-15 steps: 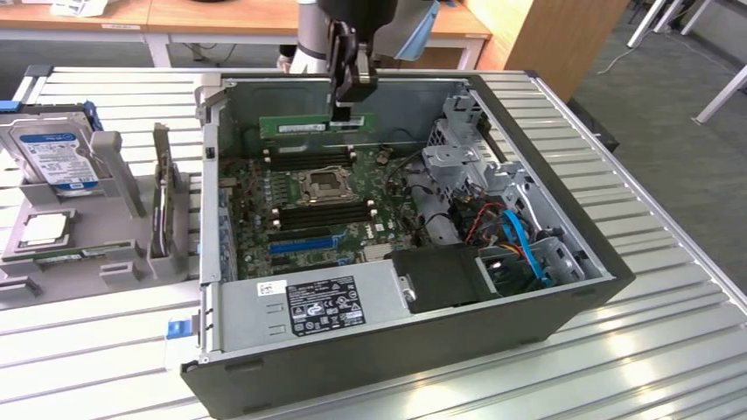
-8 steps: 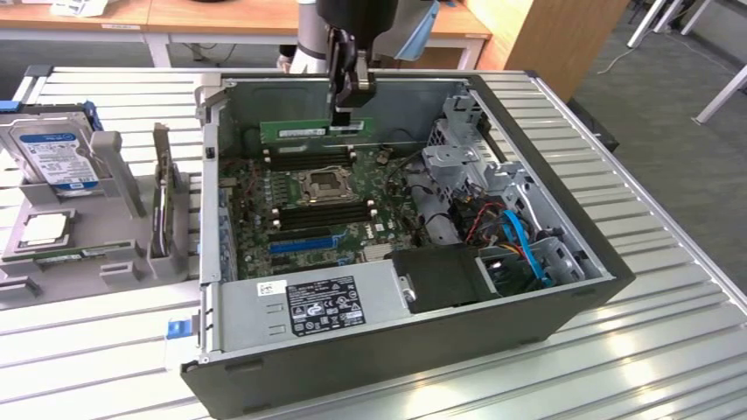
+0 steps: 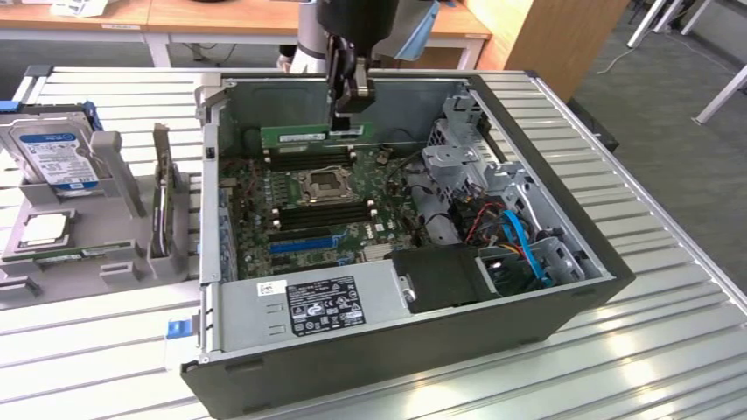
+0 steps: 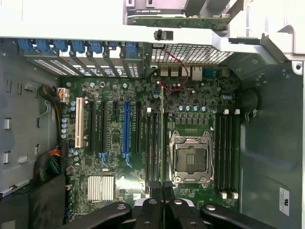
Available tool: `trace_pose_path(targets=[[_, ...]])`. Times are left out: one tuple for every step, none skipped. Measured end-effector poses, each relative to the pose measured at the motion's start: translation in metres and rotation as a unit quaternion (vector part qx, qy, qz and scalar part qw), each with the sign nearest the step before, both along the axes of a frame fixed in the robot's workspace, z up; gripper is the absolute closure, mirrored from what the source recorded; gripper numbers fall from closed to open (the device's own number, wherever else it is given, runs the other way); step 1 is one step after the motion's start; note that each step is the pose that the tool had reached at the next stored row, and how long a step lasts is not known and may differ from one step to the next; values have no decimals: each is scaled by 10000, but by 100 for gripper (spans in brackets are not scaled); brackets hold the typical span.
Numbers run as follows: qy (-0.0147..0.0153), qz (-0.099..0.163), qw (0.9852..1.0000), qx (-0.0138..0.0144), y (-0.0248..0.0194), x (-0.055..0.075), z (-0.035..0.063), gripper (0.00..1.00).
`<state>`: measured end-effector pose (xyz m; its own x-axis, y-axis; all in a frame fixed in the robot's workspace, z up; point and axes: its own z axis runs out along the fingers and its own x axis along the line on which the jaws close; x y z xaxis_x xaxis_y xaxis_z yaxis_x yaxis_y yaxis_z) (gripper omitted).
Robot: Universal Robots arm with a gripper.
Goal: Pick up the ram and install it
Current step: 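Pick up the ram and move it above insertion slot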
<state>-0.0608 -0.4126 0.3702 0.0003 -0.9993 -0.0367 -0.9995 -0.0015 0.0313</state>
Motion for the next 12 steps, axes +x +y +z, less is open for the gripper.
trace_pose_path(targets=[[-1, 0, 10000, 0, 0, 0, -9, 88], [-1, 0, 10000, 0, 0, 0, -18, 88], [-2, 0, 10000, 0, 0, 0, -26, 88], [-2, 0, 10000, 0, 0, 0, -36, 88], [-3, 0, 10000, 0, -1, 0, -44, 88], [-3, 0, 10000, -1, -1, 0, -53, 88], [-3, 0, 10000, 0, -1, 0, -63, 88], [-4, 0, 10000, 0, -1, 0, -72, 88], [-4, 0, 10000, 0, -2, 0, -81, 88], [-4, -1, 10000, 0, -2, -1, -89, 88], [-4, -1, 10000, 0, -2, -1, -95, 88], [-3, -1, 10000, -1, -2, -1, -95, 88]])
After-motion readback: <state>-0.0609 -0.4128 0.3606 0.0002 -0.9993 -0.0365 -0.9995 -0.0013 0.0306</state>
